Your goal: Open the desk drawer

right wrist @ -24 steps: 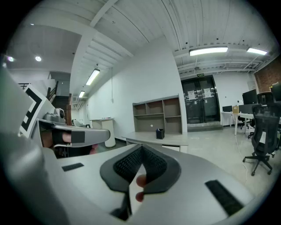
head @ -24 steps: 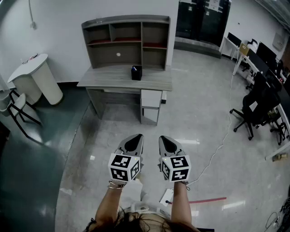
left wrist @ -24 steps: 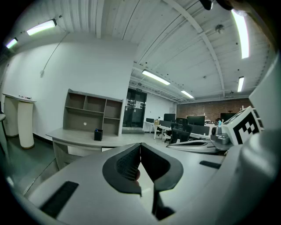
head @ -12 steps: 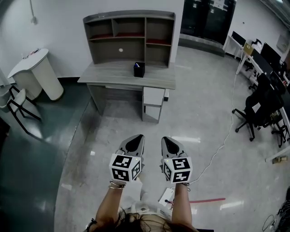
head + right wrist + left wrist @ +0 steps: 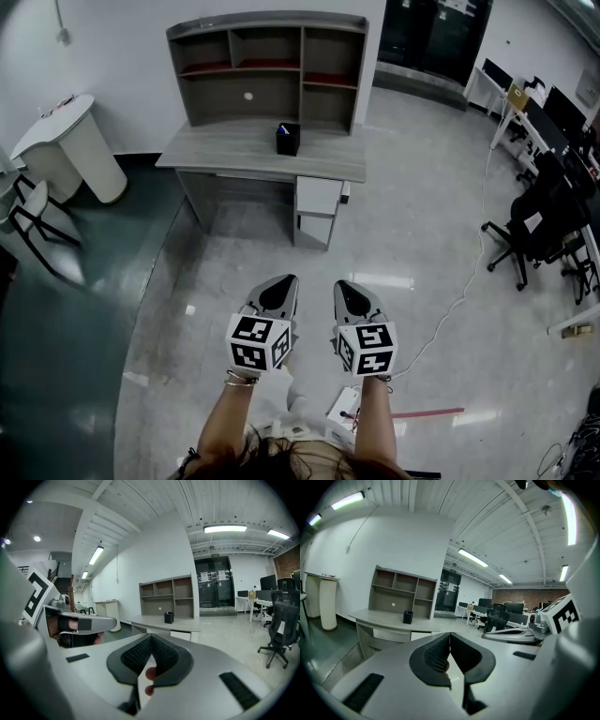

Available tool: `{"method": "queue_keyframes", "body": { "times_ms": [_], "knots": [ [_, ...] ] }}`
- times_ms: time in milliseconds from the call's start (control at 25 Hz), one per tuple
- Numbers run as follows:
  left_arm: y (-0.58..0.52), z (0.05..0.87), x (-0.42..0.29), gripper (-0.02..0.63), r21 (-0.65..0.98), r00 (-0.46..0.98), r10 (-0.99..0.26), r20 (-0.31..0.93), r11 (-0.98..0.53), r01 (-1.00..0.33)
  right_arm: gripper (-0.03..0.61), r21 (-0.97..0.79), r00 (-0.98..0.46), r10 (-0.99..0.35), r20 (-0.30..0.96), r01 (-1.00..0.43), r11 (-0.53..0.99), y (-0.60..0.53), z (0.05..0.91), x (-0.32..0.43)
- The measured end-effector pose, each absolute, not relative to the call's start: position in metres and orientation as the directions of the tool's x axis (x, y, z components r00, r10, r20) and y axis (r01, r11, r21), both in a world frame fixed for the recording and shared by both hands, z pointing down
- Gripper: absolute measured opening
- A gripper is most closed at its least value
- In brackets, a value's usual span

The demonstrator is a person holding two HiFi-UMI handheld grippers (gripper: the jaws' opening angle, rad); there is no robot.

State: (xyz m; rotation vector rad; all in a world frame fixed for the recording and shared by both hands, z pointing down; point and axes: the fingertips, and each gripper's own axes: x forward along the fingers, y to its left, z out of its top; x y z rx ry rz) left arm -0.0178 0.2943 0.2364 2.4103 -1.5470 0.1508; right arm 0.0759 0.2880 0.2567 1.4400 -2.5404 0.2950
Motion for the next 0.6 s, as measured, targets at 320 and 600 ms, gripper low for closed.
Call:
{"method": "queue_keyframes", "body": {
  "times_ms": [320,600],
  "knots": [
    [0.254,0.245,-0.034,0.011,0.188,0.45,-0.858,0.247,-0.414,-0.891,0.02,-0.058,-0.487,-0.818,0.305,-0.867,0.494,0.249,0.264,0.058],
    [0.211,0.251,-0.049,0.011,0.223,0.498,-0.825,0.266,-0.45,-0.865,0.02,-0.053,-0.442,-0.831,0.338,-0.89,0.452,0.213,0.268,0.045]
  ]
}}
